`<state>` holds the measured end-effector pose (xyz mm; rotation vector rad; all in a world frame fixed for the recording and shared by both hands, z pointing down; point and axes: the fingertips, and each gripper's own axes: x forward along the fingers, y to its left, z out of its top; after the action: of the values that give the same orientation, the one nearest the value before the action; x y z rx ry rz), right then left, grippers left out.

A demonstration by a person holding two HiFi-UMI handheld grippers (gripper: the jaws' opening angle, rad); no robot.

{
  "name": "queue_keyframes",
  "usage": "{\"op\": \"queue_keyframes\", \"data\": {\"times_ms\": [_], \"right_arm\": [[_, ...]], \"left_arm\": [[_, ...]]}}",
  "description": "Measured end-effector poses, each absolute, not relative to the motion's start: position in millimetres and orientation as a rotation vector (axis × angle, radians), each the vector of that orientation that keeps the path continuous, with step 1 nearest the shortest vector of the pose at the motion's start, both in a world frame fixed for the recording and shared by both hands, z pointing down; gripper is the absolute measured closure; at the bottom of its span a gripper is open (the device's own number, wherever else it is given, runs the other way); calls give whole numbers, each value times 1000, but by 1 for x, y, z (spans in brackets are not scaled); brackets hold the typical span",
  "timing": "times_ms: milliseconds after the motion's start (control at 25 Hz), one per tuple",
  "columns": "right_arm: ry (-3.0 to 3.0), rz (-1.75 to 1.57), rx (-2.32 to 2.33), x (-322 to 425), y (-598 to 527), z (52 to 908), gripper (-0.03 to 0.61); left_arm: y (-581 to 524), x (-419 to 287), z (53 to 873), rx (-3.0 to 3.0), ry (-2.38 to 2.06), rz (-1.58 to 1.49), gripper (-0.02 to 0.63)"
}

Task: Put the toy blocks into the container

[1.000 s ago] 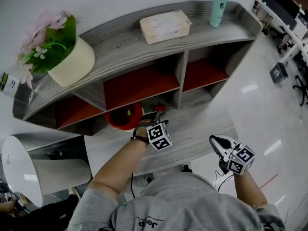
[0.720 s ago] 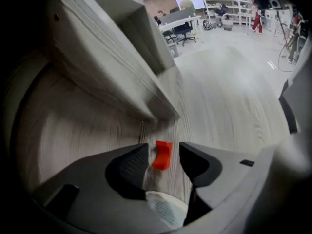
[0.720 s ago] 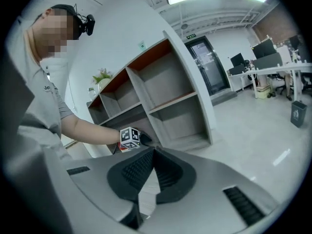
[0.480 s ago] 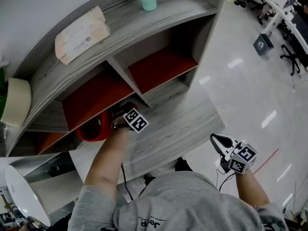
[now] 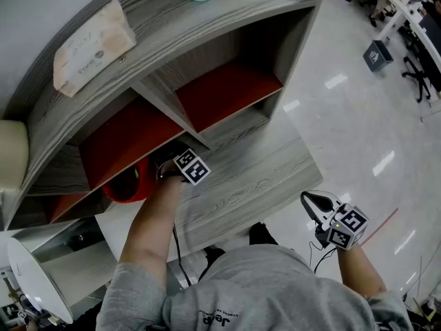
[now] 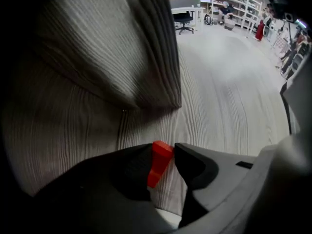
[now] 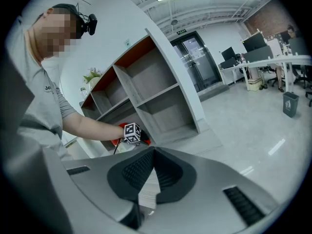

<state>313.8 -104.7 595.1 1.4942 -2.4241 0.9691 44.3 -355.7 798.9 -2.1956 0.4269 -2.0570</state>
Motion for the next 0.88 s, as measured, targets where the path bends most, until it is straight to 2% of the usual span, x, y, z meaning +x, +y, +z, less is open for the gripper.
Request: {"op": "queue_keyframes", "data": {"times_ms": [200,480,880], "right_arm": [[-2451,937,1460,301,-114,585,560],[-2526,868,1375,250,-131,560,560],[-2693,728,1106,126,-168,521,560]], "left_arm": [[-339,58,780,-2280,472,-1944,443],[-307,72,686,-2444,559,-1625,443],[-299,-50,557,-2453,917,-1360,443]]}}
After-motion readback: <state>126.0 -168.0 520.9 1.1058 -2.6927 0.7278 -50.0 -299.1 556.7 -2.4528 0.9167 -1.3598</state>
